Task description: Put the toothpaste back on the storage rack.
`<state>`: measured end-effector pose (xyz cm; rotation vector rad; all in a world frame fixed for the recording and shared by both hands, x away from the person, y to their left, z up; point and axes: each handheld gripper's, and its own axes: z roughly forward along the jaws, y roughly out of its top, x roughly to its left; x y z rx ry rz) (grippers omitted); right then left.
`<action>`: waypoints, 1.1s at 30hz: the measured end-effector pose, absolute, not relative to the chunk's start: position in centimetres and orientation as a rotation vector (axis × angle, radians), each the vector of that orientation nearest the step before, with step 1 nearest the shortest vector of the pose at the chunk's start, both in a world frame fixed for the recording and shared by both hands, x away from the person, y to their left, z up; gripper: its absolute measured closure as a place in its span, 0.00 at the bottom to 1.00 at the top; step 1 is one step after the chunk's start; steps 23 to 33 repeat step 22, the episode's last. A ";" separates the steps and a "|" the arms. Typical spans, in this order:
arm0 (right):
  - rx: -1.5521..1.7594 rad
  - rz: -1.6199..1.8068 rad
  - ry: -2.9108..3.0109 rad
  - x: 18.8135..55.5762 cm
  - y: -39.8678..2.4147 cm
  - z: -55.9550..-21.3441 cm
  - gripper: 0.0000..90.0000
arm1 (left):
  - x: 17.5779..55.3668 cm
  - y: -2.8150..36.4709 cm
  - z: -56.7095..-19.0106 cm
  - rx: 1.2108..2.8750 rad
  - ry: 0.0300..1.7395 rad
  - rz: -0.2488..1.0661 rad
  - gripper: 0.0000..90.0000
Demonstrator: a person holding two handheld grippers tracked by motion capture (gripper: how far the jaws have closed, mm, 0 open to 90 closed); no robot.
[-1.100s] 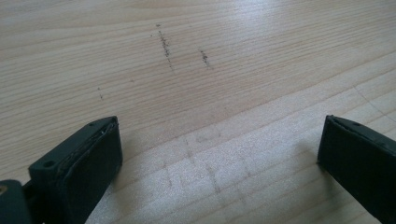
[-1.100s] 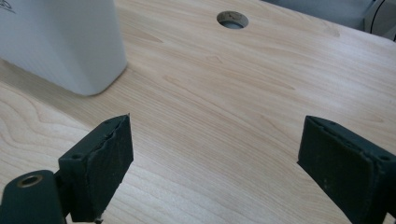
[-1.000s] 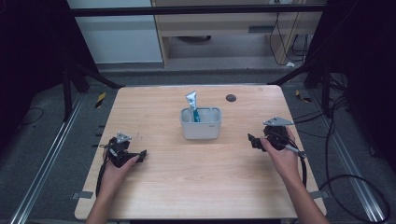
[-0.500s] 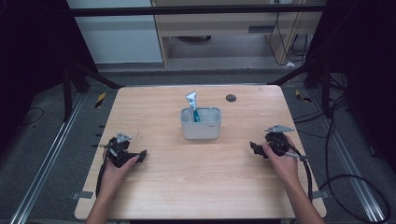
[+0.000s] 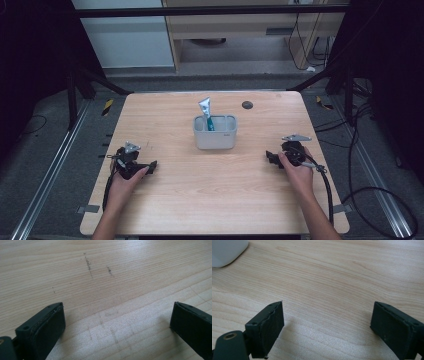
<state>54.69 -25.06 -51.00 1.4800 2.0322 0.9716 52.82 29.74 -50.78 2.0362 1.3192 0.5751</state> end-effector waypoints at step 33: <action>1.493 0.873 2.037 54.0 -24.8 -51.2 0.01 | 52.8 29.7 -50.8 2.035 1.319 0.575 0.00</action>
